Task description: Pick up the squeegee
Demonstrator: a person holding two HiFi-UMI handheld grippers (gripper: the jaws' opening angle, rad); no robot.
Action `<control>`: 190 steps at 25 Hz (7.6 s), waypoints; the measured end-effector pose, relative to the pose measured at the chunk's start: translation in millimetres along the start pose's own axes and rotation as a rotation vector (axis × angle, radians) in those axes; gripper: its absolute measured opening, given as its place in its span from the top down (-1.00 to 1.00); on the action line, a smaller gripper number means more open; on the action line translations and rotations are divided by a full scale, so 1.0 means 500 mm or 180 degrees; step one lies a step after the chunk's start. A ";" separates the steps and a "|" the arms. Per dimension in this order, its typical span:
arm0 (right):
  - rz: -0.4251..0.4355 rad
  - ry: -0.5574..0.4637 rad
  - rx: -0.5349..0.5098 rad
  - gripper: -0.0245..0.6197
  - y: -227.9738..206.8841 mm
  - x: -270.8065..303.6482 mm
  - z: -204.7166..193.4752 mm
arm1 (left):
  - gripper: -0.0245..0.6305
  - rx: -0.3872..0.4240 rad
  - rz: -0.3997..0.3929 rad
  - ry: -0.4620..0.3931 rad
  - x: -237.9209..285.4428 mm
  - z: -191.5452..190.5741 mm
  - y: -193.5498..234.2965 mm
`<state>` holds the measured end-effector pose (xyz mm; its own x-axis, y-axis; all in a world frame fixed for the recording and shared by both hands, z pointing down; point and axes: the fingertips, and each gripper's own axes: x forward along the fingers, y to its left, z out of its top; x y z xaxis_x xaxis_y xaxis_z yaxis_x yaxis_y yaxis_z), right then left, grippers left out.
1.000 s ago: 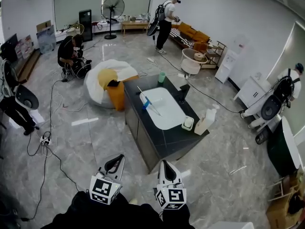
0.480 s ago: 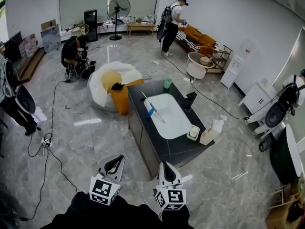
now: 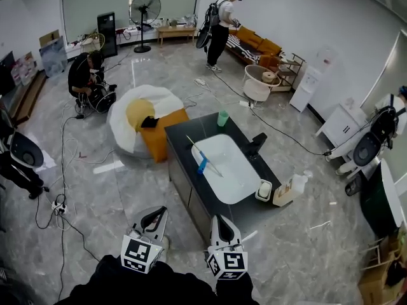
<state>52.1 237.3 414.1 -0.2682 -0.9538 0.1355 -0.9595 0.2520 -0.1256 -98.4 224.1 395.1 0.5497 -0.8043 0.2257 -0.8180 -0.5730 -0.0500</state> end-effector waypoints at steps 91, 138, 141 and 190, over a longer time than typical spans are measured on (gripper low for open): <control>-0.0162 0.2314 0.1753 0.01 -0.418 0.961 -0.503 | 0.85 -0.0608 -0.0255 0.1357 0.977 -0.271 0.428; -0.0272 0.2672 0.2426 0.46 -0.394 0.944 -0.555 | 0.85 -0.0661 -0.0202 0.1449 0.975 -0.292 0.426; -0.0250 0.2576 0.2272 0.46 -0.397 0.951 -0.532 | 0.85 -0.0645 -0.0186 0.1422 0.961 -0.286 0.427; -0.0673 0.0621 0.0921 0.46 -0.153 0.526 0.023 | 0.85 -0.0104 -0.0507 -0.0077 0.432 0.055 0.352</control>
<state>55.8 -34.9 447.9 -0.1057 -0.9236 0.3684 -0.9390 -0.0292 -0.3426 -118.8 -54.5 408.1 0.6765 -0.7075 0.2047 -0.7250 -0.6886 0.0162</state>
